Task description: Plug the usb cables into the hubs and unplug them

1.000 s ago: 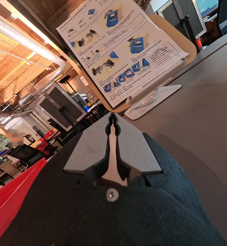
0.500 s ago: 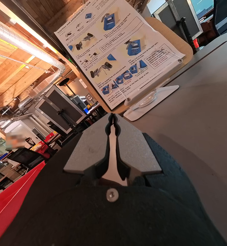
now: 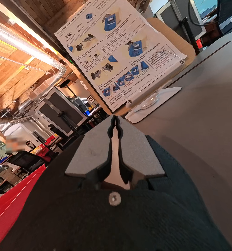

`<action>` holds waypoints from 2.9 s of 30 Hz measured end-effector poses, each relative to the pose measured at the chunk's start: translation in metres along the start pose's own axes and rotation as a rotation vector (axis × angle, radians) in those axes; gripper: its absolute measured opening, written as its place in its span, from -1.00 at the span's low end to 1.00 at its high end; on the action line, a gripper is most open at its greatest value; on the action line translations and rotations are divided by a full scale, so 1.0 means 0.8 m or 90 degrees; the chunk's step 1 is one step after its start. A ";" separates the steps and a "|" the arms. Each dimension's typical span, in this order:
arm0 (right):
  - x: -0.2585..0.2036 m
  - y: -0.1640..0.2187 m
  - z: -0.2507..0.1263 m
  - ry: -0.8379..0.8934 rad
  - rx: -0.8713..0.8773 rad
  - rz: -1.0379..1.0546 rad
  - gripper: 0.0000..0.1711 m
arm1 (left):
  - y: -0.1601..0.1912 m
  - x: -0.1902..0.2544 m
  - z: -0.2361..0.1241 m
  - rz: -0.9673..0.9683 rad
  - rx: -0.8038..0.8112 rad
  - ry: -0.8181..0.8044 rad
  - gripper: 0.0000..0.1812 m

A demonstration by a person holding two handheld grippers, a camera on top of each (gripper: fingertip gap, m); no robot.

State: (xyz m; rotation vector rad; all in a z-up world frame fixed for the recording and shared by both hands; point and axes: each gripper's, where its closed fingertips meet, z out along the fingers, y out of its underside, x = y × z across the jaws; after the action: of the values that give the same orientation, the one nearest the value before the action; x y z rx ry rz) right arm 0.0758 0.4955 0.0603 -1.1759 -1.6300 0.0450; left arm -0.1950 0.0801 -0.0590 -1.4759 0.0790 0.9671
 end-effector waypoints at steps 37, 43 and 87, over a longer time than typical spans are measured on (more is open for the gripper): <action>-0.140 0.118 0.060 -0.279 -0.393 0.064 -0.39 | 0.004 0.005 0.000 0.009 -0.011 0.009 -1.00; -0.100 0.102 0.027 -0.200 -0.273 0.189 -0.33 | 0.003 0.011 -0.002 0.023 -0.012 0.010 -1.00; -0.065 0.016 0.058 -0.208 -0.316 0.334 -0.99 | -0.013 0.011 -0.012 0.029 0.010 0.004 -1.00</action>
State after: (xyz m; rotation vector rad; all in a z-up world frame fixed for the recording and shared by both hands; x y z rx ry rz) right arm 0.0459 0.4893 -0.0037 -2.0484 -1.6115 0.1831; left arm -0.1784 0.0783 -0.0580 -1.4688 0.1249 0.9970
